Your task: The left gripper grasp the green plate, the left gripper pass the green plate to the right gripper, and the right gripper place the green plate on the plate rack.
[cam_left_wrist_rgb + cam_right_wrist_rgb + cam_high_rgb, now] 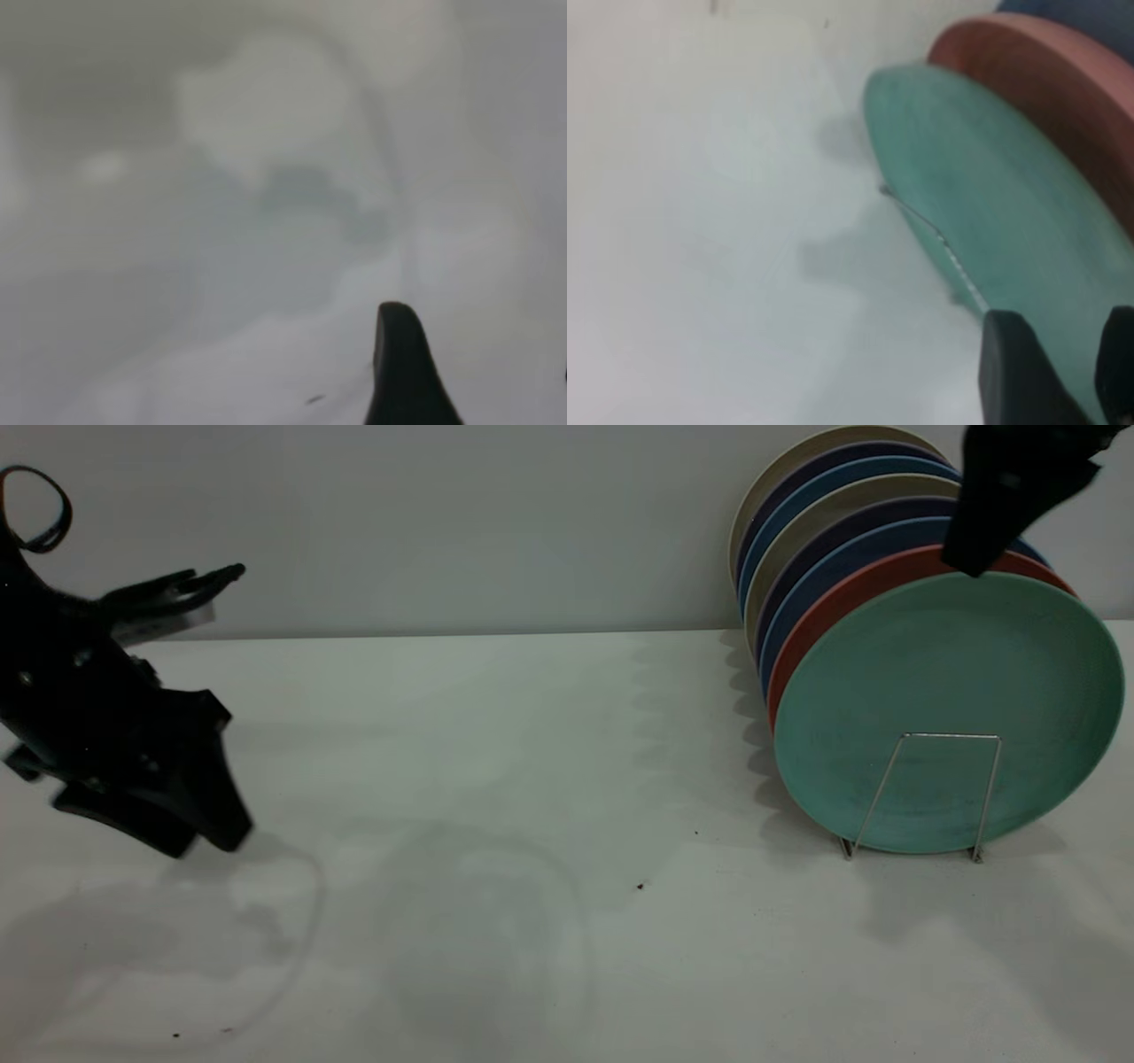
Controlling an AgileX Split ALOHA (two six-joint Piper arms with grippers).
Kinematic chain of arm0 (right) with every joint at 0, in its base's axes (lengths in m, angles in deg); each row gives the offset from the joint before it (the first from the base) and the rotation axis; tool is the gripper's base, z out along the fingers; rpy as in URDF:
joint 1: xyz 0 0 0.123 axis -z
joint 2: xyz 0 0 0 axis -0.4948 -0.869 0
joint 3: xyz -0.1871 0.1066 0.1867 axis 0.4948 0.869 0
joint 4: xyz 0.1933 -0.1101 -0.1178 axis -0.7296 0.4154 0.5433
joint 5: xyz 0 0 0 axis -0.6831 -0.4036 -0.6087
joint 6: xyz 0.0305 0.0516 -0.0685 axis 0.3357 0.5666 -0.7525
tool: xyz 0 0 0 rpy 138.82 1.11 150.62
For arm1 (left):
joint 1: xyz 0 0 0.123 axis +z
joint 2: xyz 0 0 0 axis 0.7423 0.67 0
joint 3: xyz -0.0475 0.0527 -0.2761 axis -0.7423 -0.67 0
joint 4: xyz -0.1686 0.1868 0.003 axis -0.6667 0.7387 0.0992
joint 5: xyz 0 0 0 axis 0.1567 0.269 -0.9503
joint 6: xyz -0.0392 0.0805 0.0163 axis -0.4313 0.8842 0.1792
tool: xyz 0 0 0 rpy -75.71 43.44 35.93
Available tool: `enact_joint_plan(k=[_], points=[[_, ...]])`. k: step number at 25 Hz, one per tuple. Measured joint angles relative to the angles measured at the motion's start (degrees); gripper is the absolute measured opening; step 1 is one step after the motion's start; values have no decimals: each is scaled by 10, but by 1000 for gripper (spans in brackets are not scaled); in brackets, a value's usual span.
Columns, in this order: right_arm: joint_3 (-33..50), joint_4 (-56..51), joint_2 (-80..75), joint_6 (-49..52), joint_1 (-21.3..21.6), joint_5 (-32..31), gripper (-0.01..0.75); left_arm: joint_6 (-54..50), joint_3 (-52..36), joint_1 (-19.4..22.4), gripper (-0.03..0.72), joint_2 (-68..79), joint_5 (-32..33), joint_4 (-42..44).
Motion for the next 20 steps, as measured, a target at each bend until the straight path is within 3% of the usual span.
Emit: enact_joint_plan(k=[4, 8, 12, 20], points=[[0, -5, 0, 215, 0, -1, 240, -151, 56, 0, 464, 0, 40, 164], [0, 9, 0, 326, 0, -9, 240, -225, 93, 0, 464, -18, 91, 276], [0, 40, 10, 367, 0, -50, 267, -243, 97, 0, 464, -89, 111, 298], [4, 53, 85, 407, 0, -149, 397, -250, 91, 0, 464, -225, 179, 298]])
